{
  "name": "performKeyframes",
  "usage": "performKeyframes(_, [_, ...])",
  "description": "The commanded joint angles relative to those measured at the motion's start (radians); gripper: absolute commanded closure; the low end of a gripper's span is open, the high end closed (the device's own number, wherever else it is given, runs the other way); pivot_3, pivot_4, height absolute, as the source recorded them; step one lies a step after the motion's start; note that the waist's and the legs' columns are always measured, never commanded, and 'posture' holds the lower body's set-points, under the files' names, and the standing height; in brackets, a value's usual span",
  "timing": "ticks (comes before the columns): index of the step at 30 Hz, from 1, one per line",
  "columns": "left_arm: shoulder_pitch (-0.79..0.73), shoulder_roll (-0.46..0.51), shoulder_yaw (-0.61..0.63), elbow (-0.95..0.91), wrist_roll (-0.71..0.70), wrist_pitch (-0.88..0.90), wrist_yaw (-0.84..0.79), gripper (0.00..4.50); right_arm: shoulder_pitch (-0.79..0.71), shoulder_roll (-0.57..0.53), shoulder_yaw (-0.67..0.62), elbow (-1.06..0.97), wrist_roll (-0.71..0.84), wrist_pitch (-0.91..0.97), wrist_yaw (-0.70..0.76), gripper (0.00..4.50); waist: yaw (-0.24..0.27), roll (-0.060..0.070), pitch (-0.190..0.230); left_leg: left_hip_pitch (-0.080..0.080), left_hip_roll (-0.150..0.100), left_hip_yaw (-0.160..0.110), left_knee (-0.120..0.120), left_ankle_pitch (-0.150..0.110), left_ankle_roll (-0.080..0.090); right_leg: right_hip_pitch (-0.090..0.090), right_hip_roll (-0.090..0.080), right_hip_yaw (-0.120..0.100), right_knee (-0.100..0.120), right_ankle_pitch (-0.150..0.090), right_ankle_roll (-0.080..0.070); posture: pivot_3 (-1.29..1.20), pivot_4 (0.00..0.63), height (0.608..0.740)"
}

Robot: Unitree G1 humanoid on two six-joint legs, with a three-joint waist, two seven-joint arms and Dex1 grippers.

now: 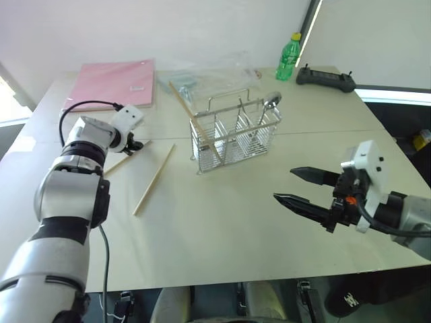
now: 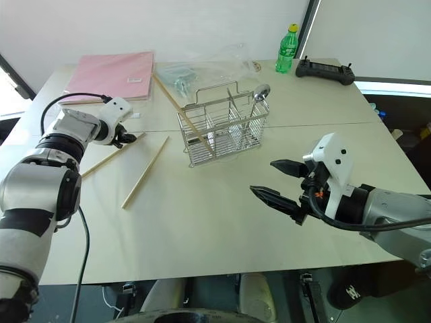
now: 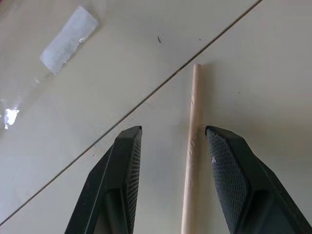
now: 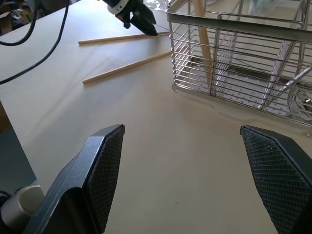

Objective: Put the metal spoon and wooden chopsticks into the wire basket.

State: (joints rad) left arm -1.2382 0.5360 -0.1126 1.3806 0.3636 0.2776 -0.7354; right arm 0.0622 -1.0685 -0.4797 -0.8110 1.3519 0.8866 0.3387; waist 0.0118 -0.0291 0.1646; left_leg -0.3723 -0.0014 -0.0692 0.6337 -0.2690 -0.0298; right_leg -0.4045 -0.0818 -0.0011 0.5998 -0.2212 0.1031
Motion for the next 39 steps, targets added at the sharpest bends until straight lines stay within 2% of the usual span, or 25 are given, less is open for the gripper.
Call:
performKeyframes(1, [0.009, -0.001, 0.006, 0.0, 0.002, 0.013, 0.041, 2.33, 0.0, -0.016, -0.043, -0.015, 0.03, -0.006, -0.006, 0.6, 0.0, 0.0, 0.0, 0.0, 0.0, 0.0, 0.0, 0.0, 0.0, 0.0, 0.0, 0.0, 0.0, 0.0, 0.0, 0.0, 0.15, 0.728])
performKeyframes(7, [0.023, -0.002, 0.031, 0.002, -0.012, 0.041, 0.088, 2.33, 0.012, -0.027, -0.066, -0.015, 0.056, -0.005, -0.027, 0.6, -0.001, 0.0, 0.0, 0.002, 0.0, 0.0, 0.001, 0.0, 0.0, 0.001, 0.0, 0.0, 0.002, 0.0, 0.0, 0.0, 0.15, 0.728])
performKeyframes(10, [0.025, 0.003, 0.045, 0.003, -0.019, 0.053, 0.095, 3.19, 0.016, -0.025, -0.07, -0.019, 0.064, -0.007, -0.045, 0.6, -0.002, 0.0, -0.001, 0.002, 0.0, 0.0, 0.001, 0.0, 0.0, 0.001, 0.0, 0.0, 0.002, 0.0, 0.0, 0.0, 0.15, 0.728])
performKeyframes(12, [0.027, 0.006, 0.044, 0.002, -0.019, 0.056, 0.096, 4.15, 0.018, -0.024, -0.071, -0.021, 0.068, -0.009, -0.054, 0.6, -0.002, 0.0, -0.001, 0.002, 0.0, 0.0, 0.001, 0.0, 0.0, 0.001, 0.0, 0.0, 0.002, 0.0, 0.0, 0.0, 0.15, 0.728])
performKeyframes(13, [0.027, 0.006, 0.046, 0.002, -0.019, 0.058, 0.096, 4.44, 0.02, -0.022, -0.072, -0.022, 0.068, -0.009, -0.057, 0.6, -0.002, 0.0, -0.001, 0.002, 0.0, 0.0, 0.001, 0.0, 0.0, 0.001, 0.0, 0.0, 0.002, 0.0, 0.0, 0.0, 0.15, 0.728])
performKeyframes(27, [0.035, 0.006, 0.055, -0.001, -0.025, 0.062, 0.084, 4.44, -0.002, -0.024, -0.047, -0.012, 0.066, -0.018, -0.06, 0.6, -0.002, 0.0, -0.001, 0.001, 0.0, 0.0, 0.001, 0.0, 0.0, 0.001, 0.0, 0.0, 0.002, 0.0, 0.0, 0.0, 0.15, 0.728])
performKeyframes(39, [-0.071, 0.046, 0.192, -0.043, -0.188, 0.017, -0.014, 4.44, 0.007, 0.0, -0.023, -0.025, 0.034, -0.027, -0.052, 0.6, 0.001, -0.001, 0.0, -0.001, 0.0, 0.0, 0.001, 0.0, 0.0, 0.0, 0.0, 0.0, 0.0, 0.0, 0.0, 0.0, 0.15, 0.728])
